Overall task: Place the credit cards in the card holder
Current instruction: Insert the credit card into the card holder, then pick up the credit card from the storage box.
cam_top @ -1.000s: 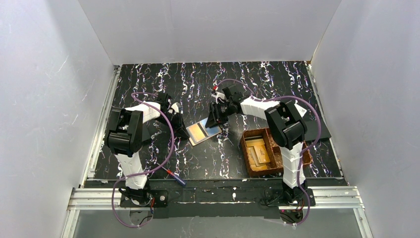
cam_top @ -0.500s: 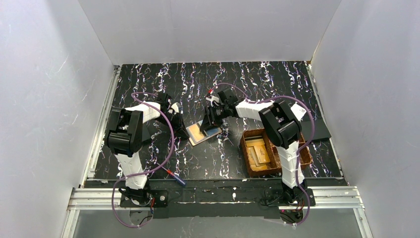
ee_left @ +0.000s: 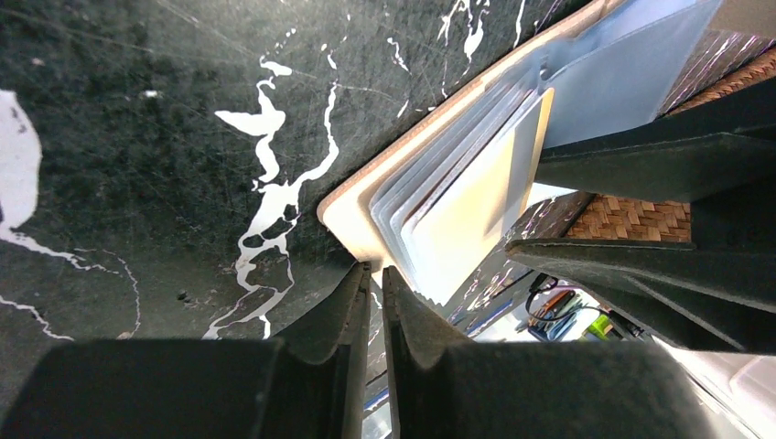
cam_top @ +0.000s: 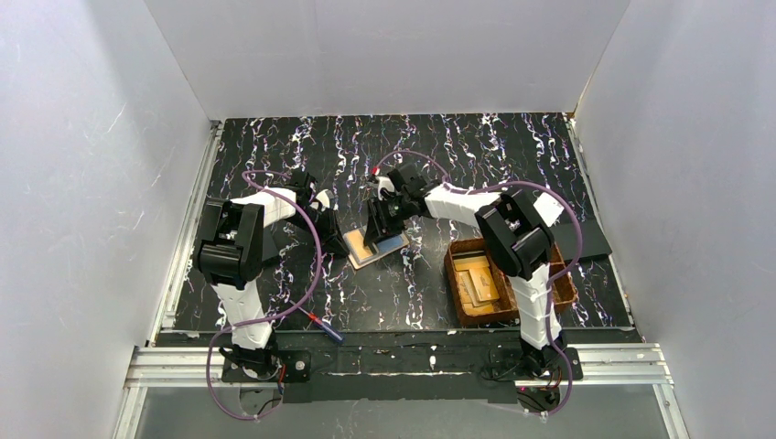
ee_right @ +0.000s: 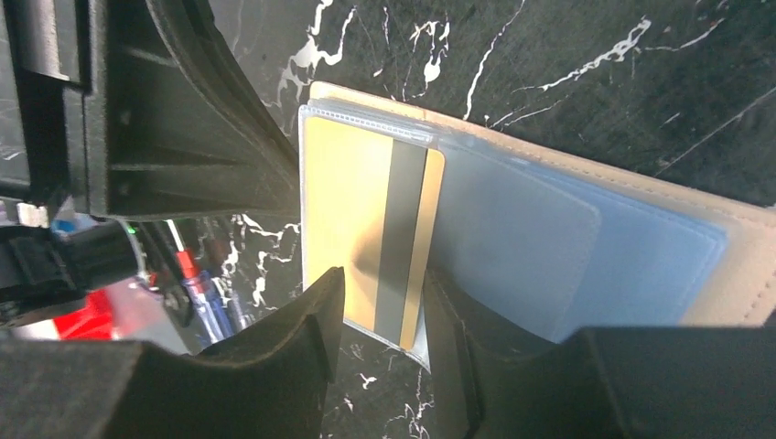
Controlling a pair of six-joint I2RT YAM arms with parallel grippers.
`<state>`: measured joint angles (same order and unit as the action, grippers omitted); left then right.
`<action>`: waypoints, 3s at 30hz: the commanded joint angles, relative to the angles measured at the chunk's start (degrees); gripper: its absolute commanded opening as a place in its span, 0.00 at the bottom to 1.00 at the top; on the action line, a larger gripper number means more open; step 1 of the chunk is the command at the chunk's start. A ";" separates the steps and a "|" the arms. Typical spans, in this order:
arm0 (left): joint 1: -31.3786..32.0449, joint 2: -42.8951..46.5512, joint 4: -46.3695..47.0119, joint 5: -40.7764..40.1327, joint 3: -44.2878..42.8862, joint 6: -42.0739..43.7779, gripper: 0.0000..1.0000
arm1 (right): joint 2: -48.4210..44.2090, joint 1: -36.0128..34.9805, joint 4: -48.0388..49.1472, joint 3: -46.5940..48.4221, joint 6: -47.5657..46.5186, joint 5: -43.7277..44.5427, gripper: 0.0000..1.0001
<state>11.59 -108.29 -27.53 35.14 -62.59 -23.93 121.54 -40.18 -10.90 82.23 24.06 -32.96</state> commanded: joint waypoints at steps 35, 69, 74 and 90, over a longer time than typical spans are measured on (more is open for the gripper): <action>3.16 20.02 -4.10 -10.64 4.78 9.52 0.51 | -53.34 3.90 -36.15 -29.91 -2.87 42.71 0.55; 3.80 20.82 -3.59 -8.86 5.26 10.04 0.53 | -46.15 4.67 -26.82 -39.50 5.26 37.14 0.45; 3.80 20.68 -3.70 -9.03 5.32 10.14 0.53 | -46.71 4.67 -27.24 -38.40 5.12 37.02 0.31; 3.79 19.77 -3.93 -8.63 4.78 10.48 0.53 | -47.97 4.67 -34.19 -33.21 4.32 44.39 0.03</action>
<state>15.14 -89.12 -30.45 25.34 -57.47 -14.51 74.98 -35.35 -40.99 45.54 28.28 6.66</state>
